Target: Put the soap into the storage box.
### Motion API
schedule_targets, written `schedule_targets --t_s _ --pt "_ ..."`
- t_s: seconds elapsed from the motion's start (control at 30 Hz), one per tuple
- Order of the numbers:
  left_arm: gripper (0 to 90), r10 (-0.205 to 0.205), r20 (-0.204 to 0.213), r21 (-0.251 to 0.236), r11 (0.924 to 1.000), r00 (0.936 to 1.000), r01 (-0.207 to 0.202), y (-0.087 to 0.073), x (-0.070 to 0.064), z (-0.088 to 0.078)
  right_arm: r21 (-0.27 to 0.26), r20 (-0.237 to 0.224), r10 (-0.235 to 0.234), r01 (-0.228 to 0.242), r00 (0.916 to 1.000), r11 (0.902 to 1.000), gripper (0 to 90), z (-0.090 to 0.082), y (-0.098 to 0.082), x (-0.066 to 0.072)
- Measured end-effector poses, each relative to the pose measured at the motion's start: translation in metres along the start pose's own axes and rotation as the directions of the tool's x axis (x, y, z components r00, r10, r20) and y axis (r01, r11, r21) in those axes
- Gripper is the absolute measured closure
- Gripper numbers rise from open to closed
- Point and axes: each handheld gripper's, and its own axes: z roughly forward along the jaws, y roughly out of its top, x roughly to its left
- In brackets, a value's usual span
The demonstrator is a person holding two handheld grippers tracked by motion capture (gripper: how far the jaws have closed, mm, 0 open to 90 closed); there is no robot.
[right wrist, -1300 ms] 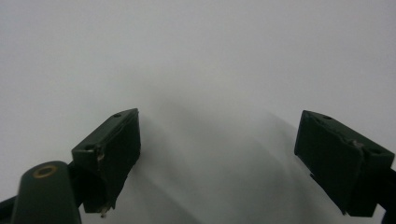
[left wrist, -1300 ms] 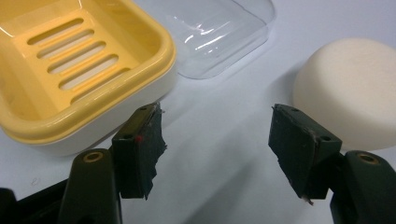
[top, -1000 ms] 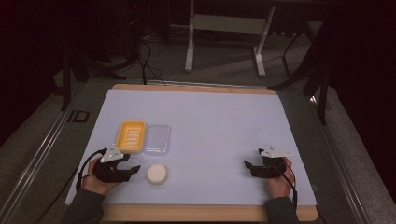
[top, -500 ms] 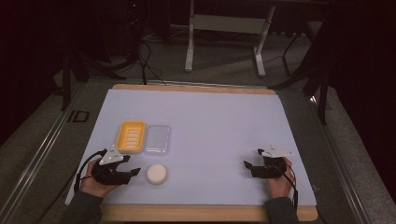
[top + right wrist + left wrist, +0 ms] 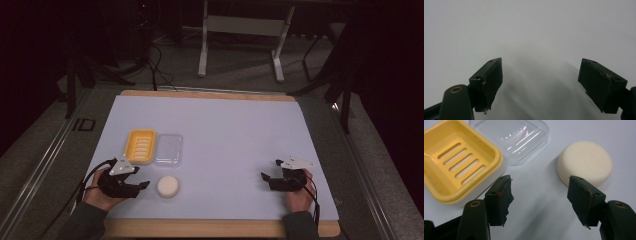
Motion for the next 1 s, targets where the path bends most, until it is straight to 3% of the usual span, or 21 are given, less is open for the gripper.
schedule_targets --t_s 0.27,0.43,0.6,0.77,0.8,0.83,1.0 --pt "35.9 0.042 0.038 0.037 0.9984 0.9984 -0.043 0.009 0.002 0.003 -0.003 -0.004 -0.007 0.007 1.0 1.0 19.4 0.0 0.0 0.0" --pt "34.4 0.079 0.065 0.081 0.9932 0.9948 -0.084 0.015 0.0 0.011 0.0 -0.002 -0.008 0.008 1.0 1.0 18.6 0.0 0.0 0.001" --pt "35.4 0.132 0.098 0.125 0.9817 0.9864 -0.144 0.026 -0.001 0.015 0.0 -0.002 -0.008 0.008 1.0 1.0 18.6 0.0 0.0 0.001" --pt "31.5 0.152 0.122 0.131 0.9772 0.9809 -0.167 0.033 -0.001 0.013 0.001 -0.004 -0.009 0.009 1.0 1.0 18.6 0.0 0.0 0.001" --pt "30.3 0.17 0.144 0.138 0.9721 0.9748 -0.19 0.035 -0.003 0.012 0.003 -0.003 -0.012 0.012 0.9999 0.9999 18.7 0.0 0.0 0.001" --pt "30.0 0.17 0.144 0.138 0.9721 0.9748 -0.19 0.035 -0.003 0.012 0.003 -0.003 -0.012 0.012 0.9999 0.9999 18.7 0.0 0.0 0.001" --pt "27.0 0.211 0.17 0.166 0.9568 0.9626 -0.239 0.042 -0.007 0.011 0.003 -0.002 -0.014 0.014 0.9999 0.9999 18.6 0.0 0.0 0.001"
